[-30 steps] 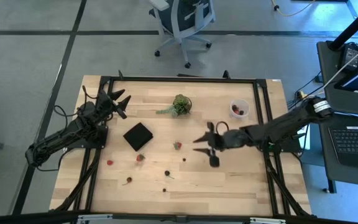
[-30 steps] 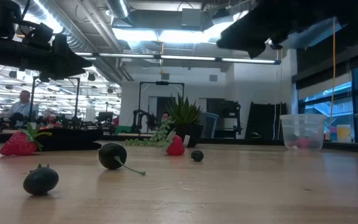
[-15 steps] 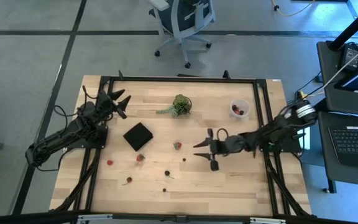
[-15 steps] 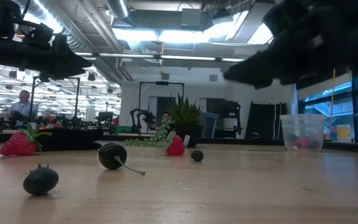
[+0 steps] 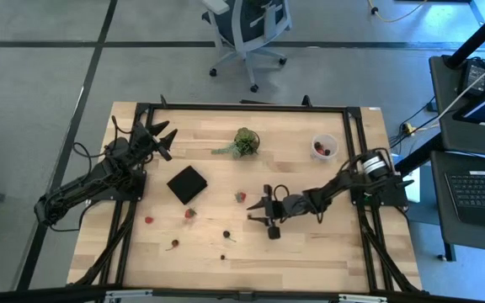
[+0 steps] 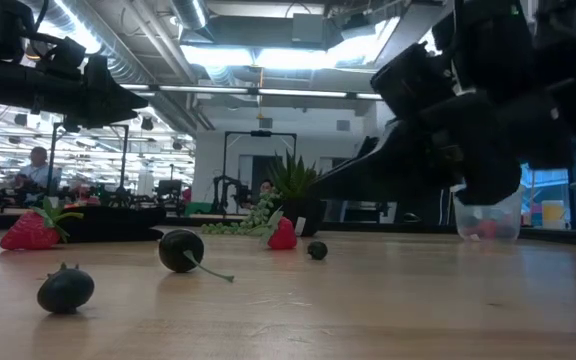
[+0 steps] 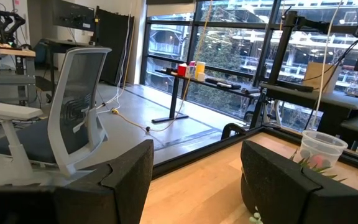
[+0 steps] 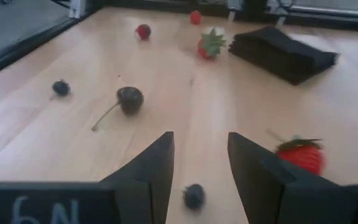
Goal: Pick and placing Produce into tupperware
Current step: Put the top blueberry into the bin
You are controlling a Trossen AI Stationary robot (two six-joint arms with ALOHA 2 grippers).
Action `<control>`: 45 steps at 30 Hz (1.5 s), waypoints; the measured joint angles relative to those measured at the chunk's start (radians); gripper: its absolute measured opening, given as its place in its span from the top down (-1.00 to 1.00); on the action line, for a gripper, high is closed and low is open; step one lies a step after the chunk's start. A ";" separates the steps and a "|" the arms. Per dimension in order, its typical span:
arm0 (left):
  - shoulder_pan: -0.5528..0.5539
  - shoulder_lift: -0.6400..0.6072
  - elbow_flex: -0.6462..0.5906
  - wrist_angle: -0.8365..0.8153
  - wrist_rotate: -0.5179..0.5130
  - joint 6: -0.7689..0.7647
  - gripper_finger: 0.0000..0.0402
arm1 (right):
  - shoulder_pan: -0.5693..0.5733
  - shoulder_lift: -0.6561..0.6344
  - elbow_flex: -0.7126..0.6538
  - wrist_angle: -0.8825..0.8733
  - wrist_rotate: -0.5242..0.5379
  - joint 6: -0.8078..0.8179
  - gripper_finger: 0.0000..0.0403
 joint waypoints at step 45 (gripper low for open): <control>0.000 0.000 0.000 0.000 0.000 0.004 -0.18 | -0.062 -0.097 0.016 -0.186 -0.021 0.180 0.73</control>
